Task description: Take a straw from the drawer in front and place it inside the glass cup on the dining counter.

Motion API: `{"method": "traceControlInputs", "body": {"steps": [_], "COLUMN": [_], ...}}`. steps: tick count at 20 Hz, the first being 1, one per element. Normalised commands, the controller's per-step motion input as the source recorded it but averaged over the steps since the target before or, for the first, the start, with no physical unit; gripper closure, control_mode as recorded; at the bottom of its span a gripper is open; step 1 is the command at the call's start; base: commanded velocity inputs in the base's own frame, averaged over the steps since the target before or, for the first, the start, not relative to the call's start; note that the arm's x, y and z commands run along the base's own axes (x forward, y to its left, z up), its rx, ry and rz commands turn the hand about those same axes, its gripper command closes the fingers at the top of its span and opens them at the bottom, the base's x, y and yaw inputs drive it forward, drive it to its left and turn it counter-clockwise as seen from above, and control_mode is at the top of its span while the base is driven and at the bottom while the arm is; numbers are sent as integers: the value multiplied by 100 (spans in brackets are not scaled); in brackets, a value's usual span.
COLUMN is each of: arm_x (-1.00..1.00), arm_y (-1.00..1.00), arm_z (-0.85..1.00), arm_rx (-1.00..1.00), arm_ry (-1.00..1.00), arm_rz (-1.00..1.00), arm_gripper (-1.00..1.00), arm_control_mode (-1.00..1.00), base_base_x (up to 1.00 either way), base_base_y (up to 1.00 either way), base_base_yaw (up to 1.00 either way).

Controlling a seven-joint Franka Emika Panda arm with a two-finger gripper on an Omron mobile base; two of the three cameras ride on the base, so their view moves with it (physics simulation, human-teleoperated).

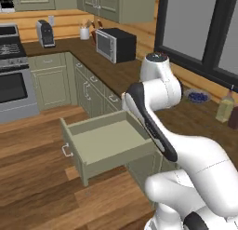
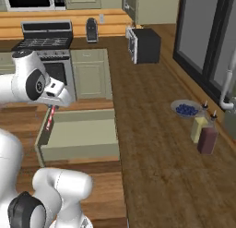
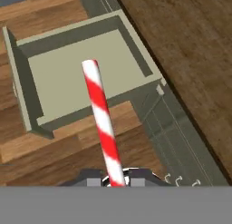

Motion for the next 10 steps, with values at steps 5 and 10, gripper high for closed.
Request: {"method": "traceControlInputs", "body": {"steps": [5,10], "arm_x": [0,0], "arm_y": [0,0], "arm_z": [0,0], "arm_rx": [0,0], "arm_ry": [0,0], "arm_rz": [0,0], "arm_gripper": [100,100], "arm_control_mode": [100,100], "base_base_x": [-90,-15], "base_base_y": [91,100], "base_base_yaw": [41,65]}}
